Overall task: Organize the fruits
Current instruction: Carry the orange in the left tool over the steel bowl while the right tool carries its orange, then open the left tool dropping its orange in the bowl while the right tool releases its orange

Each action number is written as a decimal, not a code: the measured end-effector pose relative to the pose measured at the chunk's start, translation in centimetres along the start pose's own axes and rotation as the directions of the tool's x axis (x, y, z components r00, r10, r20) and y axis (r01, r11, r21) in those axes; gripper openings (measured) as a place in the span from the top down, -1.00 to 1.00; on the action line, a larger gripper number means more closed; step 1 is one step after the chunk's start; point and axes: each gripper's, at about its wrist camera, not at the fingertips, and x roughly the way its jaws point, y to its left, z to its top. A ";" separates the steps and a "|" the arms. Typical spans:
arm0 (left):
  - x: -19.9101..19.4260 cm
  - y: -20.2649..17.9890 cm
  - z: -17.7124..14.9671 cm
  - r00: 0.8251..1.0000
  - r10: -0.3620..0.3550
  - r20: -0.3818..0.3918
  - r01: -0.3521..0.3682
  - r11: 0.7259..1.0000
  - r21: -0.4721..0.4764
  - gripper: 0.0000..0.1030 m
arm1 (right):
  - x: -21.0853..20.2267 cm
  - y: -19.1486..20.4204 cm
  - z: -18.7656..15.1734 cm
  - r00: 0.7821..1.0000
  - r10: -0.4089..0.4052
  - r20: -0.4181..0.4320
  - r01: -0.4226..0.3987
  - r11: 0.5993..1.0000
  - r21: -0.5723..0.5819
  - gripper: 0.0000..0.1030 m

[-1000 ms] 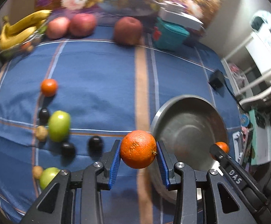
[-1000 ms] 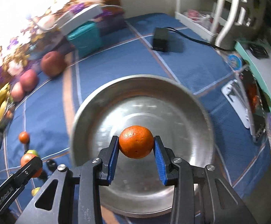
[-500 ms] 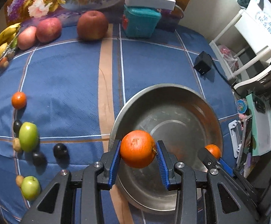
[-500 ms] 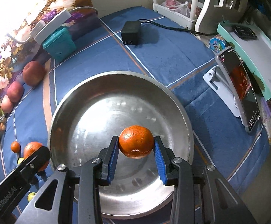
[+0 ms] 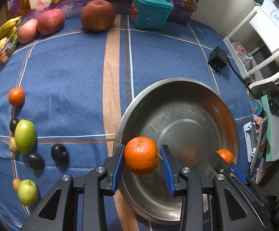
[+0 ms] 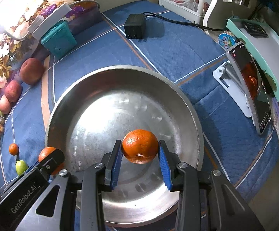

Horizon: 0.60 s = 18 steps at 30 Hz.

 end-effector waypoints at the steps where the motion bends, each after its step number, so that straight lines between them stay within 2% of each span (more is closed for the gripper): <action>1: 0.0 0.0 0.0 1.000 -0.001 0.000 0.001 1.000 -0.001 0.21 | 0.1 0.0 0.0 1.000 0.000 0.000 0.000 1.000 0.000 0.25; 10: -0.2 0.1 -0.2 1.000 -0.008 -0.003 0.008 1.000 -0.004 0.18 | 0.6 0.2 -0.1 1.000 -0.003 -0.013 0.003 1.000 -0.013 0.25; 14: -0.8 0.3 -0.1 1.000 -0.011 0.013 0.011 1.000 -0.008 -0.01 | 0.7 0.3 -0.1 1.000 -0.009 -0.015 0.008 1.000 -0.019 0.25; 18: -1.6 0.5 -0.1 1.000 -0.007 0.030 0.007 1.000 -0.014 -0.13 | 0.7 0.5 -0.1 1.000 -0.007 -0.017 0.007 1.000 -0.025 0.25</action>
